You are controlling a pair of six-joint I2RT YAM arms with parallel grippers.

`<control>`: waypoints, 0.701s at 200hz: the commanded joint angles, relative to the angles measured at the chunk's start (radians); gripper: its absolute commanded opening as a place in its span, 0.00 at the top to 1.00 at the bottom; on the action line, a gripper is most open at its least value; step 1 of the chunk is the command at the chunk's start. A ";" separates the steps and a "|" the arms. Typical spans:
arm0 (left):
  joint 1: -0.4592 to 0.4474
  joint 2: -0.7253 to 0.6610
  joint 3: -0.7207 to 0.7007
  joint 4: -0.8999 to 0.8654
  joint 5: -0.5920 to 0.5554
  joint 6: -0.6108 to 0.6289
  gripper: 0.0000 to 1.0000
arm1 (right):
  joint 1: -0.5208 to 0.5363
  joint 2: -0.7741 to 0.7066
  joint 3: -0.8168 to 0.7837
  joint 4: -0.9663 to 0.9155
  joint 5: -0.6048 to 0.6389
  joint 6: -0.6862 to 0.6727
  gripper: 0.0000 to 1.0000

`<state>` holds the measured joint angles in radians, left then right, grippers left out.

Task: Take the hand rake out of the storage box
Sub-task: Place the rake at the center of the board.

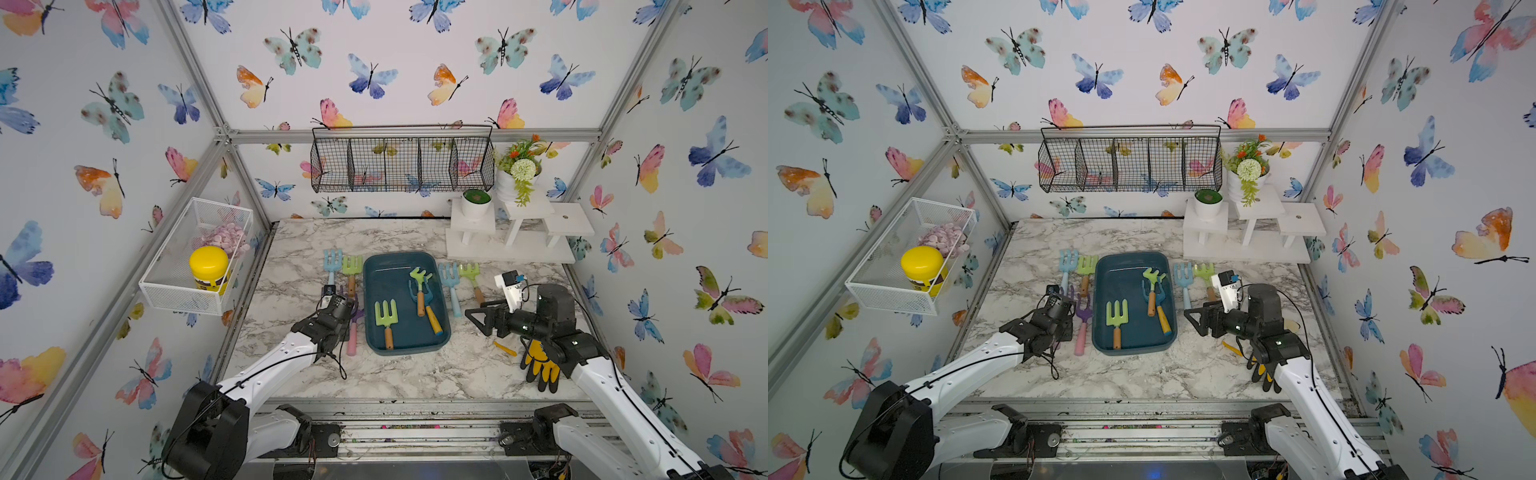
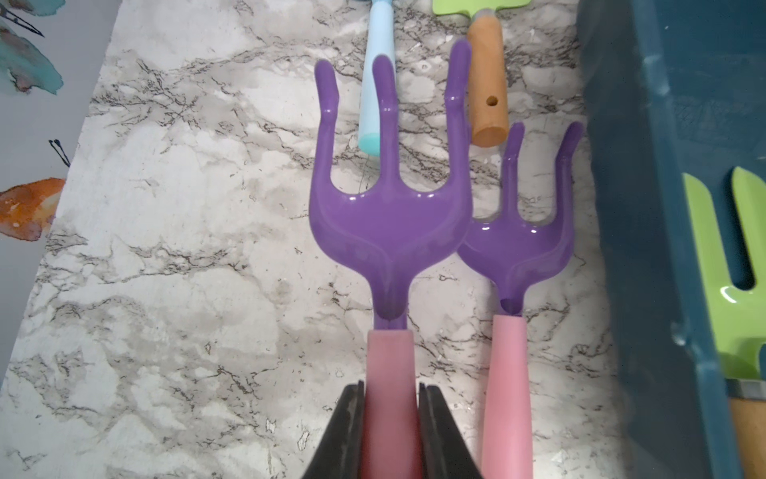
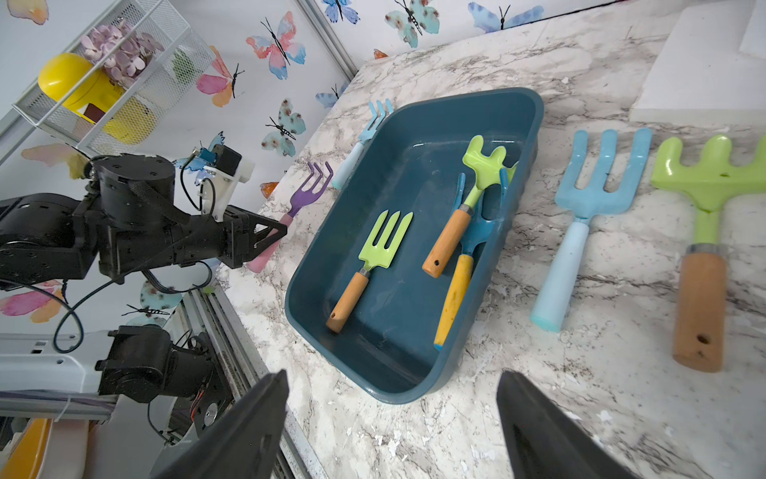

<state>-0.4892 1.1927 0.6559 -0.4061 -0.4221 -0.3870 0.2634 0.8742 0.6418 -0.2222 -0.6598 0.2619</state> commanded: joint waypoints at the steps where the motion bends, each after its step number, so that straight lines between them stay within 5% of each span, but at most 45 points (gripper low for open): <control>1: 0.016 0.006 -0.006 0.045 -0.022 -0.002 0.98 | 0.005 -0.014 -0.014 0.020 -0.040 0.003 0.14; 140: 0.125 0.176 0.127 -0.056 0.091 0.058 0.91 | 0.005 -0.057 -0.022 0.028 -0.038 0.007 0.14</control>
<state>-0.3893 1.3537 0.7471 -0.4141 -0.3710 -0.3542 0.2634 0.8261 0.6338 -0.2142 -0.6743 0.2630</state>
